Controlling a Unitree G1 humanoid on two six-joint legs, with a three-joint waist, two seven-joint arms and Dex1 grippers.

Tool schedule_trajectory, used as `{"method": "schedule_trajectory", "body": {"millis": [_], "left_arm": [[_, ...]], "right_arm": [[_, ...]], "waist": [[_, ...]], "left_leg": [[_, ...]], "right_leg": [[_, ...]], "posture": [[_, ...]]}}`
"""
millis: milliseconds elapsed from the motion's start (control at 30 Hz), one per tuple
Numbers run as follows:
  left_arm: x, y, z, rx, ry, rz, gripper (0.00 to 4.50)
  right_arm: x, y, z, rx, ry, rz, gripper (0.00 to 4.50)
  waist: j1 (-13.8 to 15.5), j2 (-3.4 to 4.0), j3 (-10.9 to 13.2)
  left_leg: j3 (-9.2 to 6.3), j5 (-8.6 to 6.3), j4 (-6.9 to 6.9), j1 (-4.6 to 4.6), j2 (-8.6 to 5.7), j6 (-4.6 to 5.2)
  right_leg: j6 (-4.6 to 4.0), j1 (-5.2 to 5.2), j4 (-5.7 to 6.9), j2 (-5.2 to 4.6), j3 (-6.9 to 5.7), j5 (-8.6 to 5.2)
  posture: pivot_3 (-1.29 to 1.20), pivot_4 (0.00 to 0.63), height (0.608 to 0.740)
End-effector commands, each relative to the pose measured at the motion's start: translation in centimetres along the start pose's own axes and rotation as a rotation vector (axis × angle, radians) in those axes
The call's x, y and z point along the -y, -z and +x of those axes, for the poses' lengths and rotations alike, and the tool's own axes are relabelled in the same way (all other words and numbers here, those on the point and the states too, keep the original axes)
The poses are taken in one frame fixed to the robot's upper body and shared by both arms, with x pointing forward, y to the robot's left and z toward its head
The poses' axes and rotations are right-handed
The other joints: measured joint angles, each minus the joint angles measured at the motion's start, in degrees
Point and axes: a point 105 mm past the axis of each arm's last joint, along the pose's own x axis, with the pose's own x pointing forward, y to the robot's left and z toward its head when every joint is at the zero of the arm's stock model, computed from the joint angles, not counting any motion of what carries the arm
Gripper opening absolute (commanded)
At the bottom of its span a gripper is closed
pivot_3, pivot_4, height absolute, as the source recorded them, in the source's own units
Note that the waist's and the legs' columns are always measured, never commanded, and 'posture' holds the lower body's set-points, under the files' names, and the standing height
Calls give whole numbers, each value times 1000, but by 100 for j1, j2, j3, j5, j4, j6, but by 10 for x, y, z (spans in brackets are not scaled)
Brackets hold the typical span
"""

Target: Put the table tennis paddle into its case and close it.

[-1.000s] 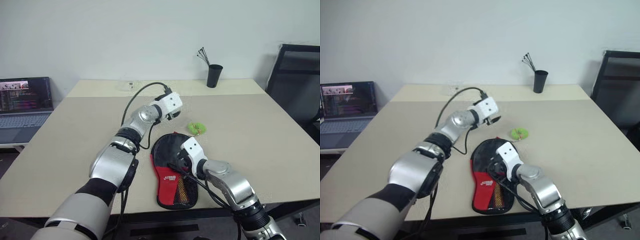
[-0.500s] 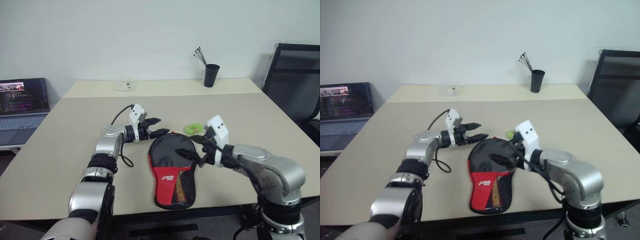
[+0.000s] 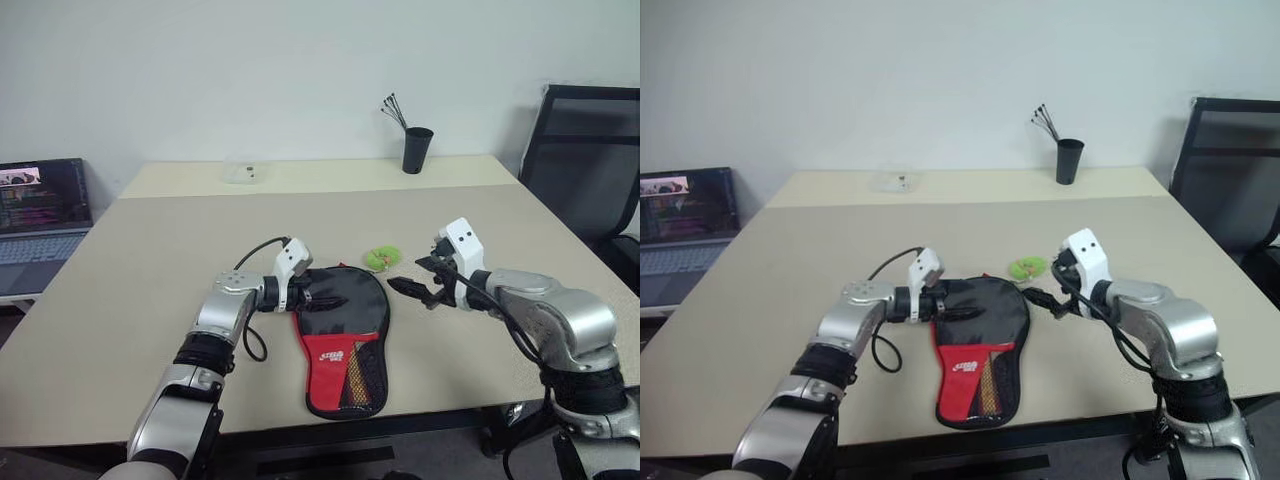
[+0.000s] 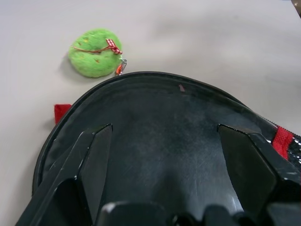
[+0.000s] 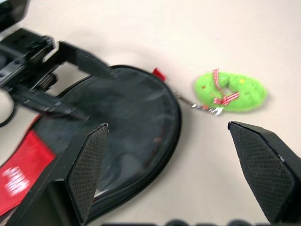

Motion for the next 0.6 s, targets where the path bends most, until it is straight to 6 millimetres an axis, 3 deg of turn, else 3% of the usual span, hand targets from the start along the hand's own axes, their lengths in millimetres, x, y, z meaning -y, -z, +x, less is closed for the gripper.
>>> {"method": "schedule_trajectory", "body": {"millis": [33, 267, 400, 600], "left_arm": [[2, -9, 0, 32, -1, 35, 3863], [10, -3, -7, 37, 0, 12, 3863], [13, -3, -10, 30, -10, 11, 3863], [17, -7, -16, 25, -33, 14, 3863]], "right_arm": [[14, -15, 16, 71, 61, -10, 4500], [53, -22, 62, 143, 216, 141, 4500], [59, -21, 78, 155, 254, 193, 4500], [50, -5, 96, 114, 286, 202, 4500]], "waist": [[4, 0, 0], [-18, 2, 2], [-14, 3, 2], [-14, 4, 3]], "left_leg": [[-1, 0, 0, -3, 0, 0], [11, 0, -3, -2, 3, 0], [10, 0, -8, -3, 6, 0], [15, 0, -10, -5, 6, 0]], "right_leg": [[0, -2, 0, 0, -2, 0], [0, -7, 0, 1, 10, 1], [-1, -7, -1, 2, 10, 0], [-1, -8, -5, -1, 16, 1]], "posture": [[0, 150, 740], [0, 150, 740], [0, 150, 740], [0, 150, 740]]}}
